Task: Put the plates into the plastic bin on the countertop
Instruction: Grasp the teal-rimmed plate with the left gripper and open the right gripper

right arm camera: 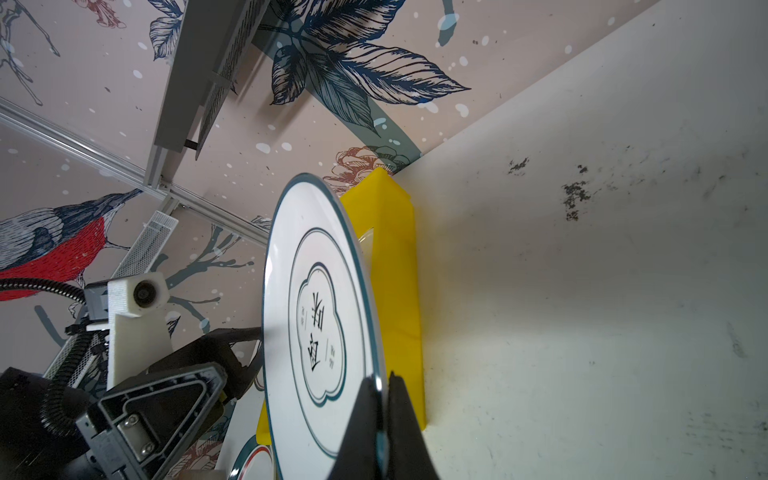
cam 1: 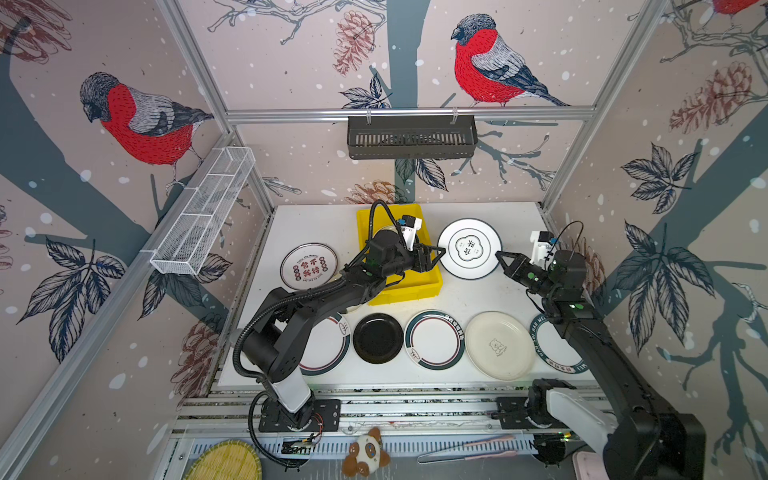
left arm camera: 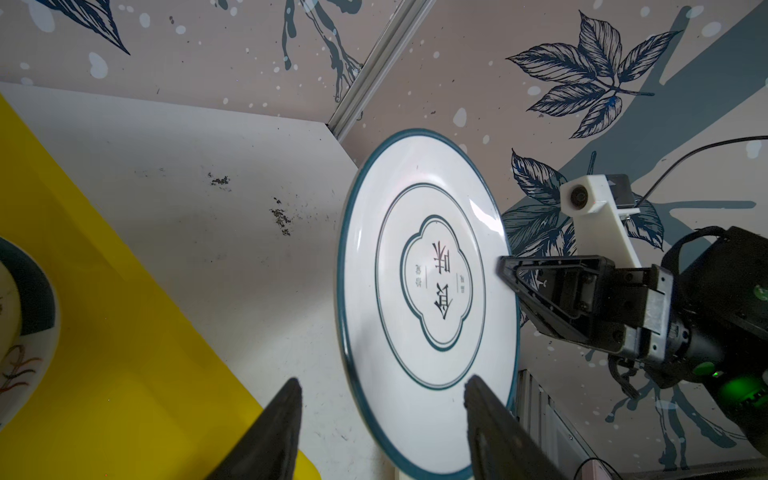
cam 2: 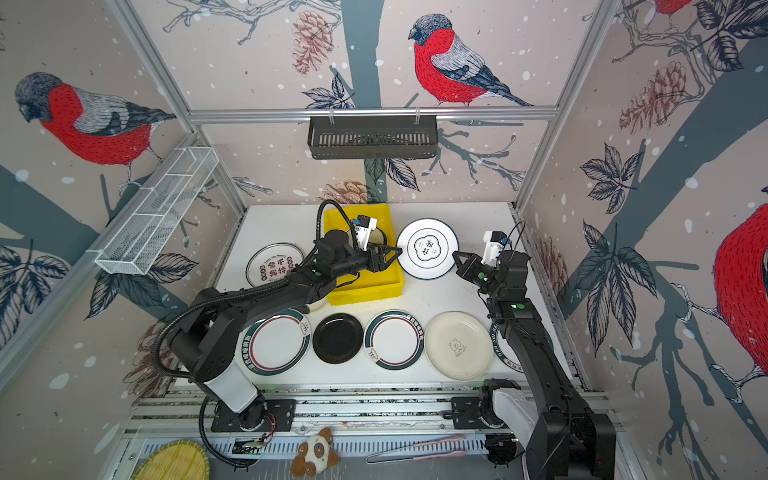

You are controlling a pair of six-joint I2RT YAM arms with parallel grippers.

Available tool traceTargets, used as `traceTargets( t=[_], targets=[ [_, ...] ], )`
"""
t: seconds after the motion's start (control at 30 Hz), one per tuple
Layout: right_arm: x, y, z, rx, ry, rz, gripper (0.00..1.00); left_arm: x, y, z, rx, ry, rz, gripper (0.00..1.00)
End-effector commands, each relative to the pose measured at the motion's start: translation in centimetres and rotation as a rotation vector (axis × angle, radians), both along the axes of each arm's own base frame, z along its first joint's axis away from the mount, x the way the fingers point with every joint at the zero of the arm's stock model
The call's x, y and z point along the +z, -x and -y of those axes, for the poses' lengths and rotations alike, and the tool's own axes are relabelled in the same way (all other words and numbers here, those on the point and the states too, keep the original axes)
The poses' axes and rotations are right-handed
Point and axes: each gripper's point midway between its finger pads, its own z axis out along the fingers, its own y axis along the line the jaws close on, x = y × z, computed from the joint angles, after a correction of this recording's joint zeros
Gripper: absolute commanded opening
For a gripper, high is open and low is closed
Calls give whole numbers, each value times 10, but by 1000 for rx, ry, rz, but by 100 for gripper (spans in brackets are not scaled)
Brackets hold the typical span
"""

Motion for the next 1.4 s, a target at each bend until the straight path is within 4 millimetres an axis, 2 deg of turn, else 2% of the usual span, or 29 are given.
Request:
traceTargets(
  t=[0.0, 0.1, 0.27, 0.4, 0.47, 0.53, 0.57, 0.7, 0.83, 0.87, 0.9, 1.0, 1.07, 1.23, 1.37],
  targets=[
    [18, -1, -6, 31, -18, 80, 0, 16, -3, 9, -26, 53, 27, 59],
    [16, -1, -8, 44, -17, 79, 0, 17, -7, 12, -28, 59, 24, 55],
    [11, -1, -10, 57, -19, 70, 0, 15, -10, 17, -36, 69, 9, 40],
    [8, -1, -10, 66, -2, 76, 3, 16, -9, 17, -40, 89, 7, 34],
    [5, -1, -10, 65, 9, 73, 3, 16, -8, 17, -41, 98, 7, 24],
    [2, -1, -10, 68, 12, 69, 3, 16, -8, 18, -45, 100, 2, 5],
    [1, 0, -11, 72, 12, 69, 3, 15, -8, 18, -48, 100, -1, 0],
    [0, 1, -13, 86, 8, 76, 4, 10, -7, 20, -60, 101, -17, 0],
    [1, 2, -13, 89, 15, 86, 20, 10, -7, 19, -55, 101, -19, 0],
    [2, 2, -13, 87, 18, 89, 27, 10, -7, 19, -54, 101, -17, 0],
    [1, 2, -12, 85, 20, 89, 42, 11, -7, 19, -54, 103, -17, 0],
    [1, 3, -11, 79, 28, 91, 66, 14, -8, 19, -55, 107, -13, 0],
    [-1, 3, -9, 69, 37, 87, 78, 15, -10, 18, -51, 104, -11, 0],
    [-4, 3, -4, 41, 68, 76, 88, 20, -24, -3, 4, 86, 3, 0],
    [-4, 4, 1, 16, 93, 81, 91, 22, -42, -37, 102, 53, 13, 0]
  ],
)
